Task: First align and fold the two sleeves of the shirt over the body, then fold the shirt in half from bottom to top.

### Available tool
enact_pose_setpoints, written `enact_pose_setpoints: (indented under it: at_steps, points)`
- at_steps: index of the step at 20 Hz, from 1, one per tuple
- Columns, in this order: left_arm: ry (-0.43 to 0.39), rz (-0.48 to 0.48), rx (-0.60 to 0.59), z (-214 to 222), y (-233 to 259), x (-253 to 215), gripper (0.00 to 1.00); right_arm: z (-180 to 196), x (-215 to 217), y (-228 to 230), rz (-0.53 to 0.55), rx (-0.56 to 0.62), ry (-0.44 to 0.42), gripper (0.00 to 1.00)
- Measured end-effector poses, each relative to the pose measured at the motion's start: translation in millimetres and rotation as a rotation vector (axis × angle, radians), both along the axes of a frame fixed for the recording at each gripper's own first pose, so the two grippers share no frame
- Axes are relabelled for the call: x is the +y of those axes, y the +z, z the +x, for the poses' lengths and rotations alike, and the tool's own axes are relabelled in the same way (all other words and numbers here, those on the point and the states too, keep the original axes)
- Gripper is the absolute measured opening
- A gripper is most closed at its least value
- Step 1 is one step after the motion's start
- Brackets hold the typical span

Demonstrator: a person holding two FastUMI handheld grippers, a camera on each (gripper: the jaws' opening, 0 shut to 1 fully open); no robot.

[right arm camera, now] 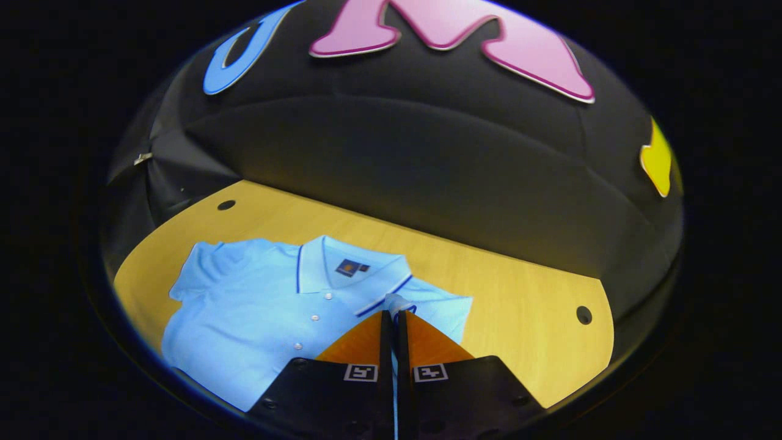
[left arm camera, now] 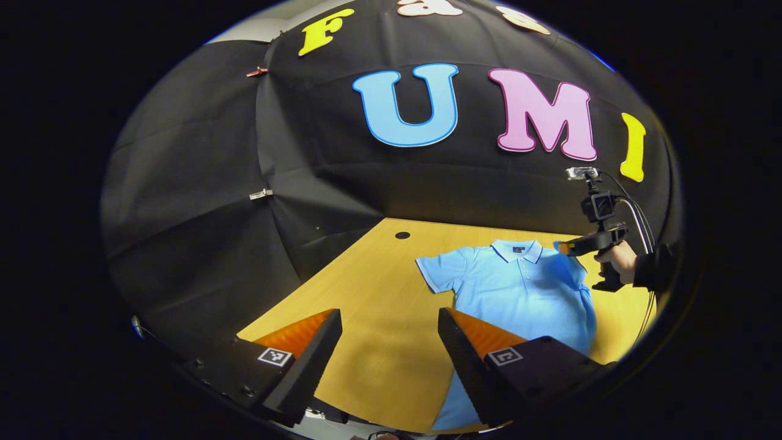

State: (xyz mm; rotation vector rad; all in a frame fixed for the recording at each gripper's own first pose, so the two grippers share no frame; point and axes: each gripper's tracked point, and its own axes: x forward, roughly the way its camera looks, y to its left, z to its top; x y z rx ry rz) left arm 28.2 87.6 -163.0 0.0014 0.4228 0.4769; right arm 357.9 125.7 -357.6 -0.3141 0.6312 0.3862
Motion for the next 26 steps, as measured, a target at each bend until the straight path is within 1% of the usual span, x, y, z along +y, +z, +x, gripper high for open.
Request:
enact_pose_setpoints:
  at_steps: [1,2,3,4,5,6,7,9,10,11,12,13,14,16,18,20,21,23,26]
  points:
    - [0.004,0.002,0.004,-1.9,-1.9,3.4,1.0,-8.5,12.1,-4.2,-0.002,0.018,0.021,0.07]
    - [0.003,0.019,0.005,-1.9,-3.3,6.4,1.0,-15.9,24.4,-11.0,0.003,0.042,0.042,0.11]
    - [-0.005,0.042,0.004,-0.3,-1.9,9.2,1.0,-23.0,35.1,-17.1,0.002,0.061,0.059,0.12]
    - [-0.016,0.058,0.0,2.8,-1.2,11.1,1.0,-27.8,45.5,-23.3,0.001,0.074,0.075,0.07]
    - [-0.028,0.059,-0.006,5.1,-1.7,10.7,1.0,-34.6,54.0,-25.0,0.003,0.08,0.095,0.07]
    - [-0.037,0.051,-0.012,8.6,-2.5,10.2,1.0,-40.0,63.2,-26.5,0.004,0.086,0.116,0.12]
    - [-0.041,0.04,-0.019,12.7,-2.2,11.3,1.0,-47.1,70.1,-25.6,0.014,0.094,0.132,0.14]
    - [-0.043,0.017,-0.036,23.2,-2.8,14.8,1.0,-62.5,78.6,-23.6,0.05,0.127,0.135,0.22]
    - [-0.045,0.007,-0.044,29.7,-3.3,16.6,1.0,-69.3,78.8,-21.4,0.074,0.144,0.123,0.33]
    - [-0.048,-0.001,-0.052,39.3,-2.6,19.6,1.0,-73.7,75.4,-17.3,0.097,0.152,0.103,0.39]
    - [-0.053,-0.005,-0.06,49.4,-1.3,22.1,1.0,-76.7,70.0,-11.8,0.117,0.152,0.085,0.54]
    - [-0.058,-0.008,-0.067,58.8,0.1,24.9,1.0,-78.0,62.2,-6.6,0.128,0.144,0.068,0.65]
    - [-0.066,-0.011,-0.073,69.0,0.8,27.4,1.0,-79.2,52.1,-2.4,0.125,0.136,0.054,0.81]
    - [-0.085,-0.007,-0.072,92.4,0.4,32.2,1.0,-78.5,28.3,6.3,0.092,0.114,0.028,0.99]
    - [-0.122,-0.003,-0.084,120.1,0.1,34.3,1.0,-78.5,8.3,23.2,0.092,0.085,-0.006,0.98]
    - [-0.167,-0.036,-0.079,149.4,-9.9,32.5,1.0,-80.2,-12.4,44.3,0.097,0.046,-0.042,0.98]
    - [-0.191,-0.067,-0.068,164.7,-18.6,31.2,1.0,-83.2,-21.0,54.2,0.094,0.021,-0.05,0.98]
    - [-0.209,-0.096,-0.053,191.8,-32.7,34.0,1.0,-93.5,-41.7,66.4,0.053,-0.02,-0.048,0.98]
    - [-0.235,-0.094,-0.037,234.0,-55.6,40.2,1.0,-121.4,-64.6,82.3,0.02,-0.055,-0.039,0.98]
